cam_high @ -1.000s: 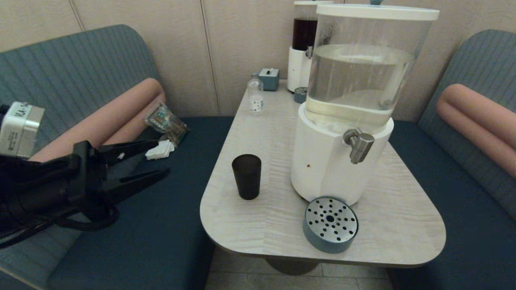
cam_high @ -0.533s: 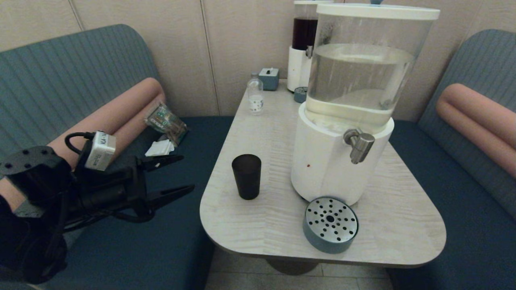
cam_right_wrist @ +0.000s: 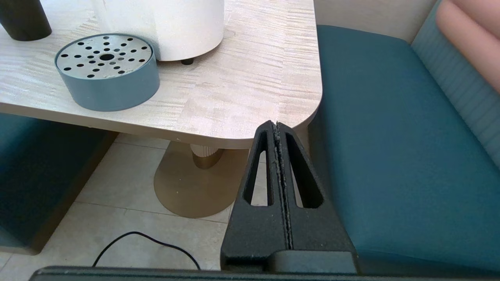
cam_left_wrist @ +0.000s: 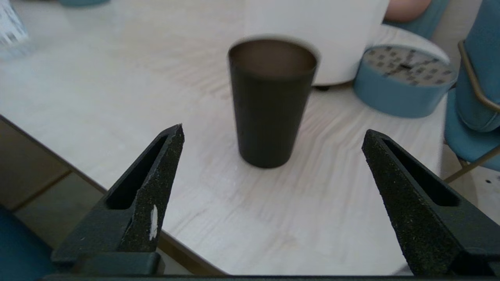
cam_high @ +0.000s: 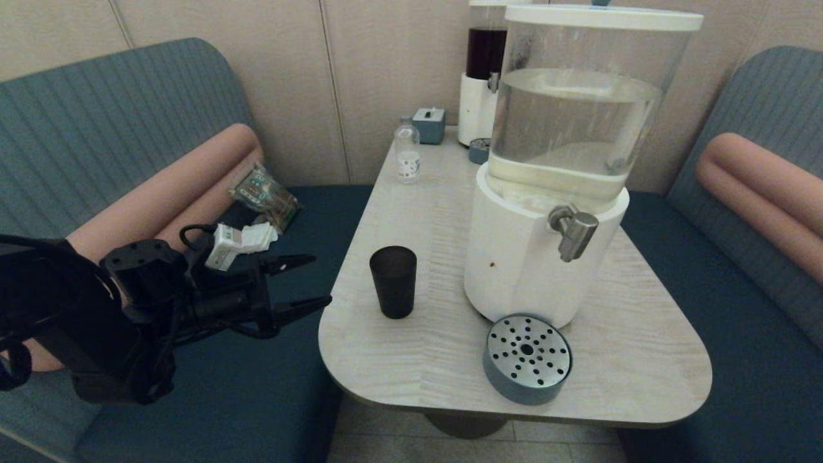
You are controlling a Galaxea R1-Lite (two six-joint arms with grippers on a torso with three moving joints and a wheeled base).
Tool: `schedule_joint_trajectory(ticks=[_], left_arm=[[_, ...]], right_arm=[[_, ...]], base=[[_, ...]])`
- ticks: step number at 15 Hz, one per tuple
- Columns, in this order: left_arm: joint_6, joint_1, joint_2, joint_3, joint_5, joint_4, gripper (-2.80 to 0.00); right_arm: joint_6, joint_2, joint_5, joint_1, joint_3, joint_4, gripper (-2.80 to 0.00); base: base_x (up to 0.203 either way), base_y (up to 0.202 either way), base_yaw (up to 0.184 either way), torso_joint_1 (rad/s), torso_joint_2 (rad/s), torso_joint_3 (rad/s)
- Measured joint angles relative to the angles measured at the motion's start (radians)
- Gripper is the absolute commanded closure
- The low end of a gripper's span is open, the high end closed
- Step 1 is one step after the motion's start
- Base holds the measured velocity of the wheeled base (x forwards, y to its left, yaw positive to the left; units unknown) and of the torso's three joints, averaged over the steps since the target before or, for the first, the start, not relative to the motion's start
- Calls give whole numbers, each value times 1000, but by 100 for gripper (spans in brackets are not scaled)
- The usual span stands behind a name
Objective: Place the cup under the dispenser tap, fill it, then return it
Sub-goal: Pick up the cup
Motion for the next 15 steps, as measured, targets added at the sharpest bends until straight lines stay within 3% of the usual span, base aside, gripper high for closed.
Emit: schedule_joint_trajectory(ticks=[9,15], left_arm=[[9,-100,162,-133,14,0,-280],[7,-127,265,-289,96,0,-280]], right_arm=[[0,0,1,0,0,0,0],[0,0,1,0,0,0,0]], base=[[0,0,0,0,0,0],[0,0,0,0,0,0]])
